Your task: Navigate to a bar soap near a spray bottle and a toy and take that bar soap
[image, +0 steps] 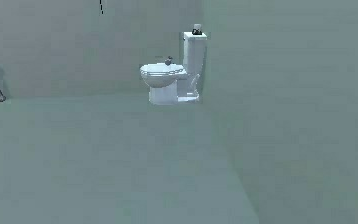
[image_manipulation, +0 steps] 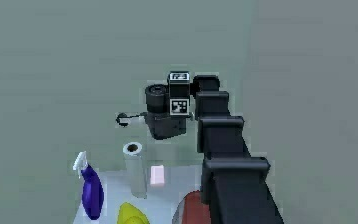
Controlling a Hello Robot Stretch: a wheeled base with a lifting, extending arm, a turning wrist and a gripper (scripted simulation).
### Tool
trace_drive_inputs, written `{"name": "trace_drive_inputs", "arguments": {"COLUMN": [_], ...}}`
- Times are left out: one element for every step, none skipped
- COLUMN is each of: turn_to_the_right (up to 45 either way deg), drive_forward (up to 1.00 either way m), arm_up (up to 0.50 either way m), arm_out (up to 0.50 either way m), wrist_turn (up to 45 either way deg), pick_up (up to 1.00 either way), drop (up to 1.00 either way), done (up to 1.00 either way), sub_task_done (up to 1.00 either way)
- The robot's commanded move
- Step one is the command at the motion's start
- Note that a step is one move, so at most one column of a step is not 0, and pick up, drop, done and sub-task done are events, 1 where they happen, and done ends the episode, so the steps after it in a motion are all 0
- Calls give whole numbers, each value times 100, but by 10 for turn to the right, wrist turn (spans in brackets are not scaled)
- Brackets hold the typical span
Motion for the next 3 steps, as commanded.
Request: {"name": "trace_drive_inputs", "arguments": {"turn_to_the_right": [0, 0, 0], "drive_forward": [0, 0, 0], "arm_up": [-30, 0, 10], "arm_out": [0, 0, 0], "wrist_turn": [0, 0, 0], "pick_up": [0, 100, 0], "drop": [0, 0, 0], "done": [0, 0, 0], "sub_task_done": [0, 0, 0]}}
